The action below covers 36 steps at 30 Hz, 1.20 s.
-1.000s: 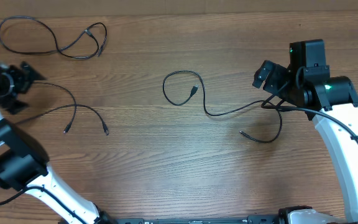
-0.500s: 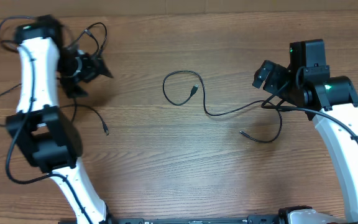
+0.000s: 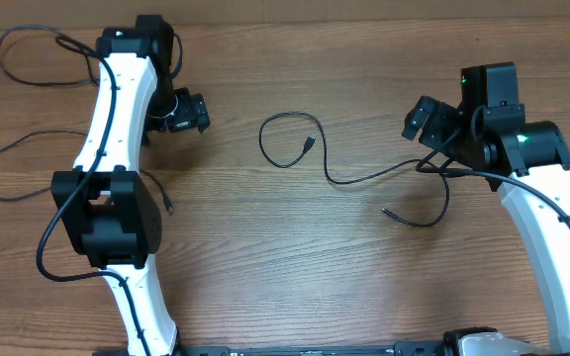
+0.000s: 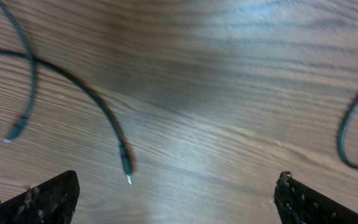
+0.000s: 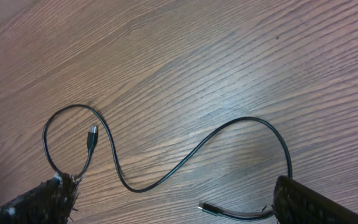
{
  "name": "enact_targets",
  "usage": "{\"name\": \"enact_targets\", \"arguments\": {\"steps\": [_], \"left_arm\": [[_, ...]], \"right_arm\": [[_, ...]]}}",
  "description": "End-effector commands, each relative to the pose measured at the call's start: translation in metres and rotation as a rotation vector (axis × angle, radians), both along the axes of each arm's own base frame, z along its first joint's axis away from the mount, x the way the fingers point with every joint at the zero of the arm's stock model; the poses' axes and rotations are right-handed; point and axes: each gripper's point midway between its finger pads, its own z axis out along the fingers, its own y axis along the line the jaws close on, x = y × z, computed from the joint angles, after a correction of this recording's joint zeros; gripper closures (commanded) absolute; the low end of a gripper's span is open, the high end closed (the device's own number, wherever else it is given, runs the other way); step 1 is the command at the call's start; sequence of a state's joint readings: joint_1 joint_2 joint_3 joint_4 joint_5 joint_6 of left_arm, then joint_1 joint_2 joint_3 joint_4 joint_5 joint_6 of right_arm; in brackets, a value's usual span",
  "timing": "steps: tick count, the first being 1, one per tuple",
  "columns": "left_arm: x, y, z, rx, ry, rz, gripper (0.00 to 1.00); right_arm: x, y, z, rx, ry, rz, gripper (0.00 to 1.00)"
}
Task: Untangle cables
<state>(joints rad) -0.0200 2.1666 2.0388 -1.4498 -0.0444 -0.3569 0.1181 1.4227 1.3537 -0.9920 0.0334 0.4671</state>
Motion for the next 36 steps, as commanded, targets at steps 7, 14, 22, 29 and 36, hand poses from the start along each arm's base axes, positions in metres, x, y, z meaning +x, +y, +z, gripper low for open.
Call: {"name": "enact_targets", "arguments": {"steps": [7, 14, 22, 29, 36], "left_arm": [[0.020, 0.026, -0.002, 0.115, -0.079, 0.031, 0.00], [0.029, 0.068, -0.001, 0.204, -0.123, 0.100, 0.00], [-0.002, 0.140, -0.042, 0.187, -0.040, 0.184, 0.02], [-0.005, 0.161, -0.064, 0.110, -0.068, 0.159, 0.16], [0.023, 0.144, -0.066, -0.019, -0.190, 0.114, 0.36]], "right_arm": [[0.001, -0.003, 0.001, -0.010, -0.006, -0.005, 0.00], [0.001, -0.003, 0.001, -0.010, -0.006, -0.005, 0.00], [0.001, -0.003, 0.001, -0.010, -0.006, -0.005, 0.00], [0.001, -0.003, 0.001, -0.010, -0.006, -0.005, 0.00], [0.001, -0.003, 0.001, -0.010, -0.006, -0.005, 0.00]]}}
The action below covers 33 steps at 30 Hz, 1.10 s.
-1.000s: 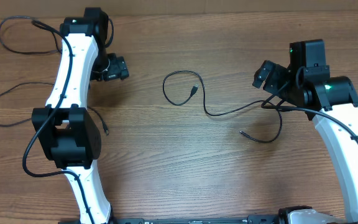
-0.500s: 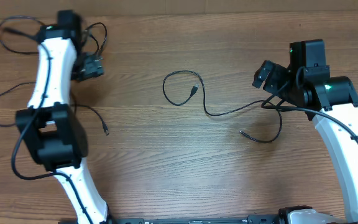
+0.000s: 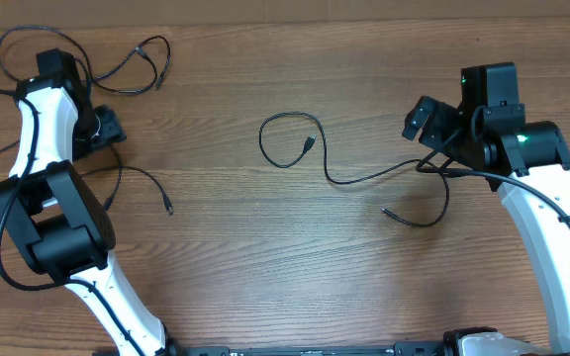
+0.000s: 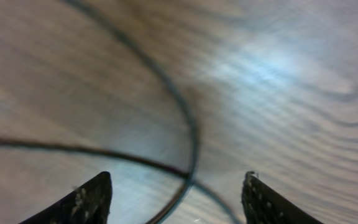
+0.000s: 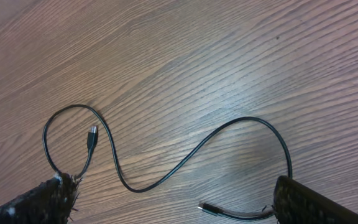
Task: Untangle cables
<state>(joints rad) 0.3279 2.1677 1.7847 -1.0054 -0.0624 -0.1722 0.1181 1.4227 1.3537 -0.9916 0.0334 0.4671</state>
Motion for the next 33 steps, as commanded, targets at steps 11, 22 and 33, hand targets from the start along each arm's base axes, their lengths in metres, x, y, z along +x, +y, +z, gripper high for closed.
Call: {"name": "enact_targets", "arguments": {"steps": [11, 22, 33], "left_arm": [[-0.010, -0.025, -0.053, -0.078, -0.002, -0.062, 0.30], [-0.016, -0.027, -0.057, -0.106, 0.009, 0.055, 0.96], [0.000, -0.053, -0.007, -0.361, -0.029, 0.212, 0.96]], "right_arm": [[0.001, -0.003, 0.001, -0.010, -0.006, -0.005, 0.00], [0.001, -0.003, 0.001, -0.010, -0.006, -0.005, 0.00], [0.001, -0.003, 0.001, -0.010, -0.006, -0.005, 0.00]]}}
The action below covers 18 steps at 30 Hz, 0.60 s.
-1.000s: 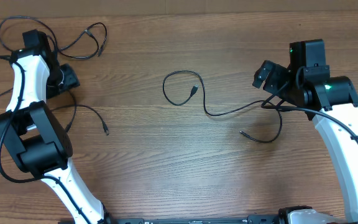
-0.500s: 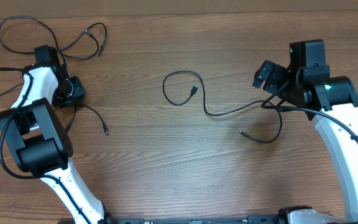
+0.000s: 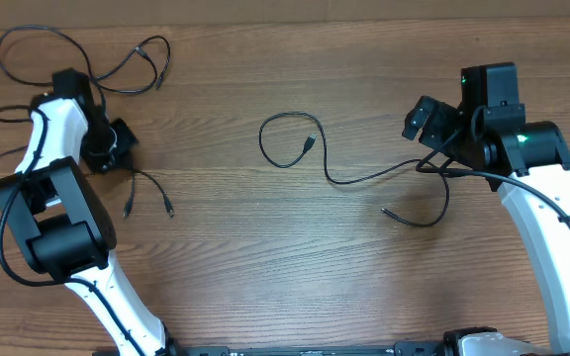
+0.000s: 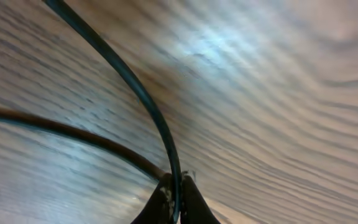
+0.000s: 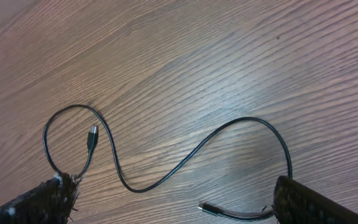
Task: Untangle cables
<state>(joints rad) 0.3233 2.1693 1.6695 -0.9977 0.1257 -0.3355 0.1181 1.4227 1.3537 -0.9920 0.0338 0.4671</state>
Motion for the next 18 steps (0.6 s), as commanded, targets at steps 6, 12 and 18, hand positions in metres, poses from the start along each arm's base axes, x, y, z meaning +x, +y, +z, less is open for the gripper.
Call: {"name": "enact_targets", "arguments": {"steps": [6, 12, 18], "left_arm": [[0.010, -0.019, 0.030, -0.184, -0.026, 0.105, 0.96], [-0.008, -0.020, 0.028, -0.184, 0.046, 0.114, 0.90], [-0.015, -0.024, 0.029, -0.201, 0.073, 0.106, 0.50]], "right_arm": [[0.001, -0.002, 0.001, -0.009, -0.006, -0.005, 0.00], [0.001, -0.002, 0.001, -0.009, -0.006, -0.005, 0.00], [0.001, -0.002, 0.001, -0.009, -0.006, -0.005, 0.00]]}}
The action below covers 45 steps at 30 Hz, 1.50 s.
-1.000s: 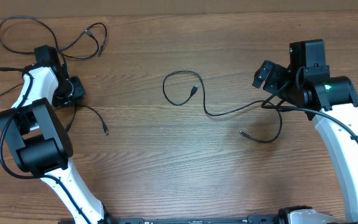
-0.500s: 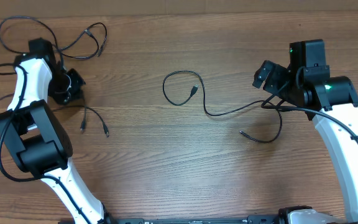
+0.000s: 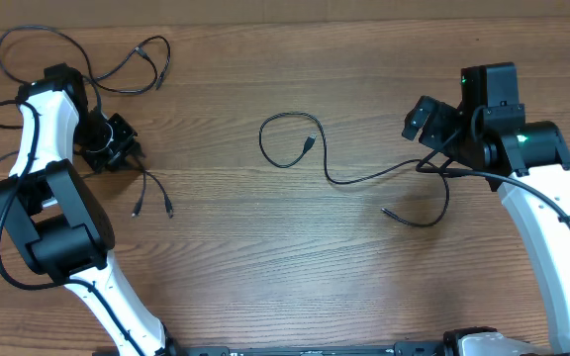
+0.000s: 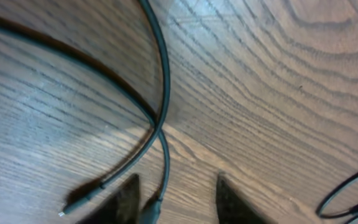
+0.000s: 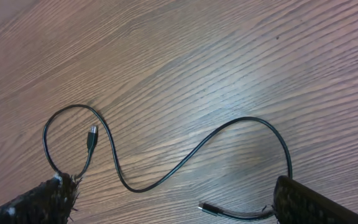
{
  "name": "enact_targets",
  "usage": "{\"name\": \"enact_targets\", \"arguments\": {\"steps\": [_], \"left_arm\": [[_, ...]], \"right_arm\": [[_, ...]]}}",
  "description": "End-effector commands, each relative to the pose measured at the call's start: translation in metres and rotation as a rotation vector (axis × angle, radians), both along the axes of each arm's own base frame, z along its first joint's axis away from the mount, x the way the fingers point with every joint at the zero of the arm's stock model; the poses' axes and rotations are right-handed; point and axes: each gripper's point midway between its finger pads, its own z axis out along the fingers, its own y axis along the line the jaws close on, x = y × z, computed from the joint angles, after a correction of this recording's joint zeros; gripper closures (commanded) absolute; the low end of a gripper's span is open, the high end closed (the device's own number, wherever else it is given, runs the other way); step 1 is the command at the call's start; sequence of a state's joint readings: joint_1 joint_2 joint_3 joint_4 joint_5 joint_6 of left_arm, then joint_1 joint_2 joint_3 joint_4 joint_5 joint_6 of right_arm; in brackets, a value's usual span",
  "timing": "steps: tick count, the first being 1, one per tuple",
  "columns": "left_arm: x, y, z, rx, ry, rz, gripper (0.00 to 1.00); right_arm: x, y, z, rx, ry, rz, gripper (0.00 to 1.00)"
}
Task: Untangle cables
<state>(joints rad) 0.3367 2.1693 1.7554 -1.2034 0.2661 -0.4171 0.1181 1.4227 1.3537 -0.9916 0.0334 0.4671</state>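
Thin black cables lie on the wooden table (image 3: 265, 277). A tangled bunch (image 3: 117, 67) sits at the far left, and two of its strands cross (image 4: 158, 122) just ahead of my left gripper (image 4: 176, 202). That gripper is open; one strand and its plug (image 4: 152, 213) lie between its fingers. A second plug end (image 4: 73, 205) lies to the left. In the overhead view the left gripper (image 3: 127, 148) stands just above both loose ends (image 3: 139, 208). A separate looped cable (image 5: 135, 180) runs across the middle. My right gripper (image 5: 179, 205) hangs wide open above it, touching nothing.
The looped cable (image 3: 285, 138) curves right to a free end (image 3: 389, 211) below the right gripper (image 3: 416, 119). The left arm's own white links (image 3: 57, 227) stand over the table's left side. A further cable arc runs near the left edge.
My left gripper was shut on a thin black strand low at the table; now it is open, a little higher, and the strand lies between its fingers. The right arm has not moved.
My left gripper was wide open left of the table's middle, over two cable ends. Then it stood at the far-left bunch, half closed round a strand, then shut on it. Now it is open, and two loose ends lie side by side below it. The right gripper stayed open throughout.
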Motion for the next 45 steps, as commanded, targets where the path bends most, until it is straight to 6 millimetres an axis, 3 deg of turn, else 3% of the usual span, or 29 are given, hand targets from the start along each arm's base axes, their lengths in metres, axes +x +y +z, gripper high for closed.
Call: {"name": "enact_targets", "arguments": {"steps": [1, 3, 6, 9, 12, 16, 18, 19, 20, 25, 32, 36, 42, 45], "left_arm": [[0.001, -0.001, 0.004, -0.031, -0.002, 0.018, 0.48], [0.000, -0.003, 0.008, -0.049, -0.001, 0.018, 0.40], [0.000, -0.004, 0.021, -0.052, 0.001, 0.018, 0.38], [0.007, -0.002, 0.044, -0.040, -0.039, -0.012, 0.38], [0.018, -0.011, 0.074, -0.024, -0.120, -0.110, 0.31], [0.032, -0.044, 0.122, 0.018, -0.245, -0.289, 0.25], [0.037, -0.070, 0.141, 0.031, -0.299, -0.367, 0.22], [0.037, -0.092, 0.151, 0.034, -0.327, -0.421, 0.20], [0.037, -0.099, 0.153, 0.035, -0.335, -0.436, 0.19], [0.039, -0.156, 0.151, 0.035, -0.348, -0.553, 0.13], [0.037, -0.182, 0.123, 0.111, -0.256, -0.574, 0.04], [0.032, -0.195, 0.111, 0.082, -0.218, -0.603, 0.04], [0.023, -0.224, 0.107, 0.029, -0.226, -0.722, 0.07], [0.020, -0.241, 0.105, 0.026, -0.234, -0.766, 0.09]], "right_arm": [[0.001, -0.003, 0.001, -0.010, -0.006, -0.005, 0.00], [0.001, -0.003, 0.001, -0.010, -0.006, -0.005, 0.00], [0.001, -0.003, 0.001, -0.010, -0.006, -0.005, 0.00], [0.001, -0.003, 0.001, -0.010, -0.006, -0.005, 0.00], [0.001, -0.003, 0.001, -0.010, -0.006, -0.005, 0.00], [0.001, -0.003, 0.001, -0.010, -0.006, -0.005, 0.00], [0.001, -0.003, 0.001, -0.010, -0.006, -0.005, 0.00], [0.001, -0.003, 0.001, -0.010, -0.006, -0.005, 0.00], [0.001, -0.003, 0.001, -0.010, -0.006, -0.005, 0.00], [0.001, -0.003, 0.001, -0.010, -0.006, -0.005, 0.00], [0.001, -0.003, 0.001, -0.010, -0.006, -0.005, 0.00], [0.001, -0.003, 0.001, -0.010, -0.006, -0.005, 0.00], [0.004, -0.002, 0.004, -0.006, -0.022, -0.005, 0.00], [0.003, 0.010, 0.004, 0.054, -0.018, 0.034, 0.00]]}}
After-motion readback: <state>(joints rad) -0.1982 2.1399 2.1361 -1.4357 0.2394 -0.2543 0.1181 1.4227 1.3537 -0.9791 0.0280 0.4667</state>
